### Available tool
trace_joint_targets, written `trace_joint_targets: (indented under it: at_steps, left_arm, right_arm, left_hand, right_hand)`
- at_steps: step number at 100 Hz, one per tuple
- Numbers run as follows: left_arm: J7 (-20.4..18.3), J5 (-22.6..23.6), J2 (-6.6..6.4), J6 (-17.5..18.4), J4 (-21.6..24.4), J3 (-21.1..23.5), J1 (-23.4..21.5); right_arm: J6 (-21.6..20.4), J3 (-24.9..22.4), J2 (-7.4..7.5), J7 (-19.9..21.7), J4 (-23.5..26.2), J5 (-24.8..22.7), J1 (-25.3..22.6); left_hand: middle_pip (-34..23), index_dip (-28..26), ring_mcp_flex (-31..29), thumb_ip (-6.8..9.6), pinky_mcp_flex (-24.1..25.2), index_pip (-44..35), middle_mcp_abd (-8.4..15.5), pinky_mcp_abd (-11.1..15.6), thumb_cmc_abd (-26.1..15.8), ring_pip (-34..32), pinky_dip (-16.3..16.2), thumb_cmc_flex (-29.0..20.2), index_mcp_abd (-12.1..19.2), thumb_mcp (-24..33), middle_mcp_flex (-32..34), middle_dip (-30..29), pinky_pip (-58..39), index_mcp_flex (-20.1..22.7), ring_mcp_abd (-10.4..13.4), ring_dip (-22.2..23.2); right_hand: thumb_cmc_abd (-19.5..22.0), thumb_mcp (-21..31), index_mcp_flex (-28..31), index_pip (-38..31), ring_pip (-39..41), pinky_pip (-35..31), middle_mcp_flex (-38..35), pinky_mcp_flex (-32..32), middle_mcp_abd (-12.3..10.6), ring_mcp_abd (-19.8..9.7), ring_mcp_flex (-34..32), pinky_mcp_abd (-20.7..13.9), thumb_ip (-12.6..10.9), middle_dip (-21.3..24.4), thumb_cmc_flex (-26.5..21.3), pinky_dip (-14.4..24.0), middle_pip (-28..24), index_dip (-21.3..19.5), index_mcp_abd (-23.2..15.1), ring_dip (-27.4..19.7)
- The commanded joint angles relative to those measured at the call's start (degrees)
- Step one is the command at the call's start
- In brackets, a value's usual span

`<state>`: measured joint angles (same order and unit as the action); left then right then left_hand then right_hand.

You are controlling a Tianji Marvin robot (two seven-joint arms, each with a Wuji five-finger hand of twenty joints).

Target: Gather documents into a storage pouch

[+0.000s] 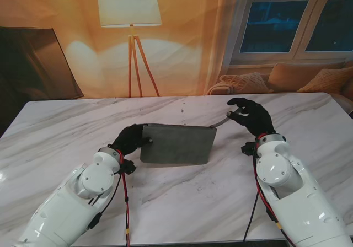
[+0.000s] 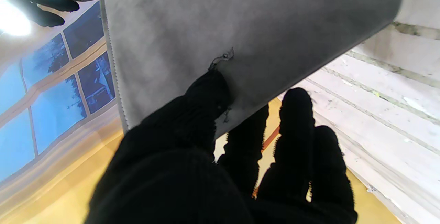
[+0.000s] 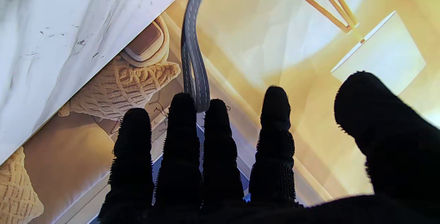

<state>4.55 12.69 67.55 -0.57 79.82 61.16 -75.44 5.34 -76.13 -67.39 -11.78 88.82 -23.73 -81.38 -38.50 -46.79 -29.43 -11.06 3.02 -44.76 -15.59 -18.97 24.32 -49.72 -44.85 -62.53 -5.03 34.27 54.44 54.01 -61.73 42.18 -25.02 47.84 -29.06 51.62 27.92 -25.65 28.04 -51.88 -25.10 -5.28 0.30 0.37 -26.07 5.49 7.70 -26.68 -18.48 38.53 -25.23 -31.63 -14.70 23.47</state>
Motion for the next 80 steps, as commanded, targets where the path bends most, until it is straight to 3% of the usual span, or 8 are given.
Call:
trace_joint_targets:
  at_steps: [1,11,24,38,48,59,69,80]
  left_arm:
    - [-1.2,-1.2,0.74,-1.1,0.0,0.0,0.9]
    - [-0.6,-2.2,1.22,-1.5,-1.2,-0.4,2.1]
    - [1.0,-1.1,1.68,-1.4,-3.7,-1.3,4.1]
    - [1.8,-2.3,2.31,-2.1,-5.1,-1.6,5.5]
    - [1.4,-4.5,2.59,-3.4,-5.2,-1.3,6.0]
    - [1.4,-6.5,3.06,-5.7,-5.3,-1.0,6.5]
    - [1.5,-8.1,3.44,-8.7,-5.2,-0.7,6.6]
    - [1.3,-7.4,3.36,-10.6,-5.4,-0.8,6.5]
  right_arm:
    - [-0.4,0.2,0.13,0.1,0.1,-1.6,-0.4]
    - [-0.7,-0.2,0.13,-0.8,-0.1,-3.0,-0.8]
    - [-0.6,-1.1,0.04,-1.7,0.3,-3.4,-1.8]
    - [-0.6,-2.0,-0.11,-2.8,0.4,-3.7,-2.4]
    - [-1.1,-2.7,-0.01,-2.9,0.8,-4.1,-3.0]
    - [-1.8,-3.1,0.04,-3.1,1.4,-4.5,-4.0]
    - [-2.2,-2.8,0.00,-3.5,1.7,-4.6,-4.6]
    - [-2.3,-2.3,-0.04,-3.4,1.9,-4.2,-5.1]
  left_hand:
    - [-2.8,-4.1,-2.1,2.89,-0.8,-11.3,-0.2,2.4,-2.9,-1.3,-0.9,-1.7,4.0,6.2,3.3,-1.0,-4.2,5.5,-3.9,1.1]
    - [-5.1,-1.1,-4.5,3.07,-2.0,-10.9,-1.5,2.5,-2.6,-3.2,-1.6,0.0,3.2,7.8,3.8,-1.1,-7.4,4.4,-4.7,1.8]
    - [-6.6,8.6,-8.2,0.93,-5.7,-10.0,-1.8,1.5,-0.9,-5.3,-2.0,-0.1,2.4,6.3,4.1,-2.2,-9.6,2.7,-5.9,1.8]
    - [-8.9,11.0,-13.5,0.56,-10.1,-10.3,-2.8,-0.3,-1.6,-11.4,-4.6,-1.3,1.3,3.9,3.8,-2.6,-12.3,1.5,-7.8,4.0]
    - [-13.9,10.8,-16.1,1.44,-12.2,-10.6,-3.9,-1.5,-3.6,-18.2,-9.0,-3.7,0.4,-0.8,3.5,-4.0,-13.4,-0.1,-8.6,7.9]
    - [-18.0,10.7,-19.8,1.86,-14.8,-10.4,-4.4,-2.7,-4.8,-23.4,-11.7,-5.2,-0.8,-4.1,4.9,-3.7,-15.0,-1.4,-9.0,10.2]
    - [-18.9,12.2,-24.6,1.97,-19.3,-8.8,-4.4,-4.5,-5.2,-24.8,-12.6,-5.1,-3.4,-5.3,7.7,-4.4,-16.8,-2.0,-9.0,9.5]
    - [-15.6,16.3,-28.3,2.07,-24.3,-4.4,-5.2,-6.3,-5.3,-24.1,-12.1,-3.3,-5.2,-5.9,9.4,-9.9,-18.5,-2.0,-9.6,5.0]
  right_hand:
    - [0.0,-1.1,-3.2,1.7,-3.2,3.8,3.4,1.8,-1.8,-2.4,3.3,-2.8,-1.9,1.1,1.3,1.1,1.8,0.7,-2.2,-1.3]
    - [0.3,-1.3,-4.8,2.3,-4.5,6.1,5.5,2.1,-2.3,-3.4,4.7,-3.7,-2.0,1.5,1.4,1.6,2.1,0.8,-1.8,-1.9]
    - [0.3,-1.1,-4.1,1.6,-4.0,6.4,4.9,1.5,-1.9,-3.4,4.3,-3.9,-2.1,1.4,1.3,2.7,1.4,0.5,-0.9,-1.6]
    - [0.2,-1.0,-4.1,1.4,-3.9,6.7,5.3,1.3,-1.9,-3.4,4.6,-4.0,-2.1,1.4,1.2,3.5,1.2,0.3,-0.6,-1.6]
    - [0.2,-0.9,-3.9,1.1,-3.7,6.8,5.3,1.2,-1.8,-3.4,4.7,-4.1,-2.1,1.3,1.3,4.1,0.9,0.2,-0.3,-1.5]
    - [0.3,-0.9,-3.7,0.9,-3.6,6.8,5.2,1.0,-1.8,-3.4,4.6,-4.0,-2.1,1.4,1.3,4.6,0.7,0.1,-0.2,-1.5]
    - [0.2,-0.8,-3.5,0.7,-3.5,6.7,5.1,0.8,-1.7,-3.4,4.4,-4.0,-2.1,1.4,1.3,5.2,0.6,0.0,0.1,-1.5]
    - [0.2,-0.8,-3.5,0.6,-3.4,6.5,5.1,0.6,-1.7,-3.4,4.4,-4.0,-2.1,1.4,1.3,5.6,0.5,0.0,0.2,-1.5]
